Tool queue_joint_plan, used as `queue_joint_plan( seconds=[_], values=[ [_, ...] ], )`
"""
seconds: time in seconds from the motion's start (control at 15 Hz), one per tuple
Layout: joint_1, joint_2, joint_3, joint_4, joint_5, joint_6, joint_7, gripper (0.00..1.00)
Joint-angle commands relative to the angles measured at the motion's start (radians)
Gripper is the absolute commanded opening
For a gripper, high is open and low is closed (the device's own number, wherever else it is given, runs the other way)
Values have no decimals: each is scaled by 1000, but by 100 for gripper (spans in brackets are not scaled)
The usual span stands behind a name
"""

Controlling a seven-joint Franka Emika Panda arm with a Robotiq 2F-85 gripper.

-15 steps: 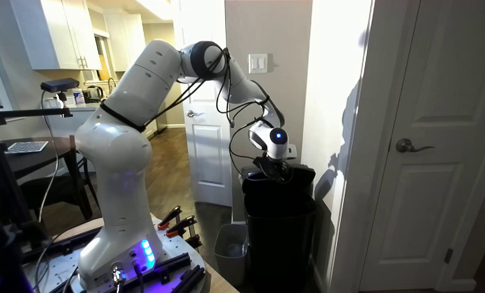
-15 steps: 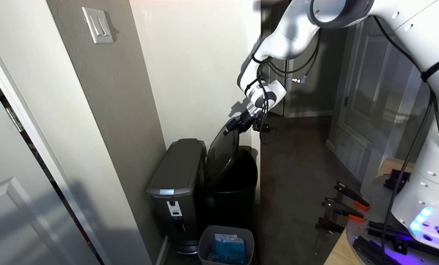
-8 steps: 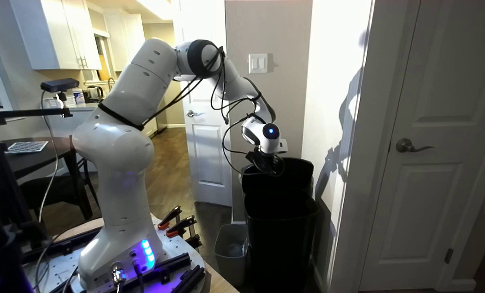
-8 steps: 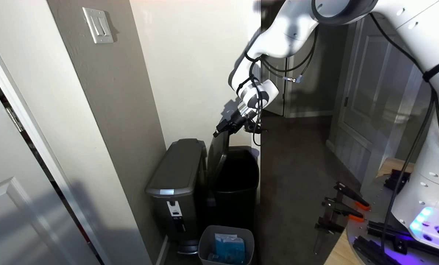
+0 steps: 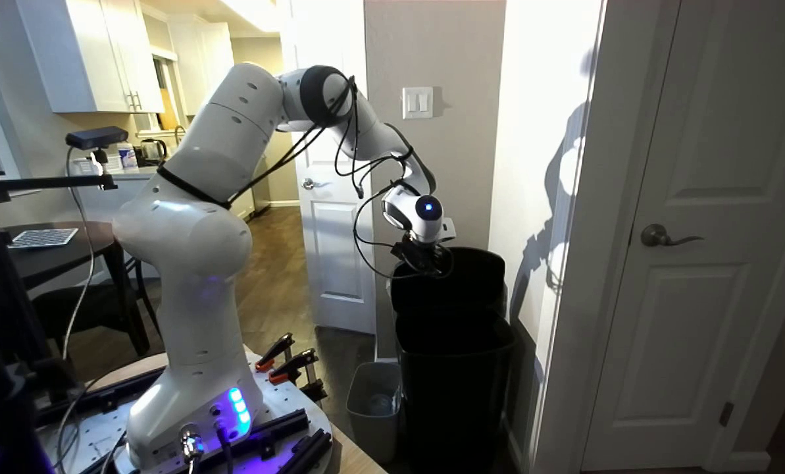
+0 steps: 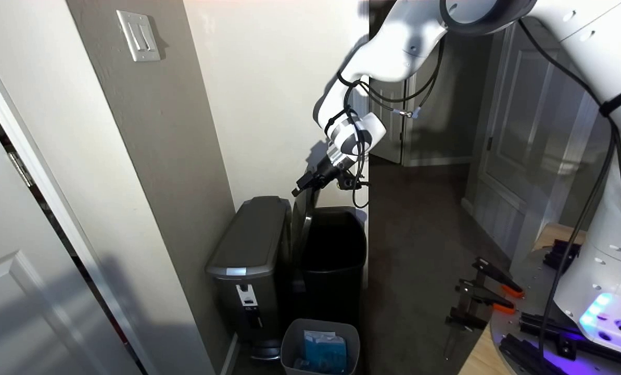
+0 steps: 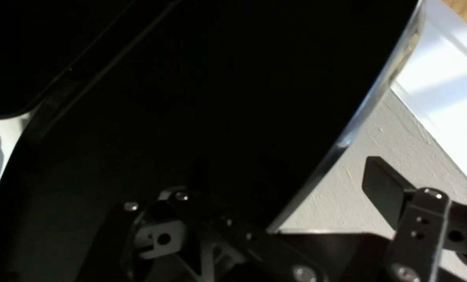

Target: Open the lid of the black bin

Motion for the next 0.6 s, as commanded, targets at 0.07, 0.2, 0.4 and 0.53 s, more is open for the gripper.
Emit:
queue_joint_plan(
  seconds=[0.07, 0.2, 0.4, 0.53],
  values=[
    [6, -15, 2, 28, 117, 24, -138, 100],
    [15, -18, 1, 40, 124, 38, -128, 100],
    [43, -10, 6, 70, 111, 80, -92, 100],
    [69, 3, 9, 96, 96, 122, -64, 100]
  ],
)
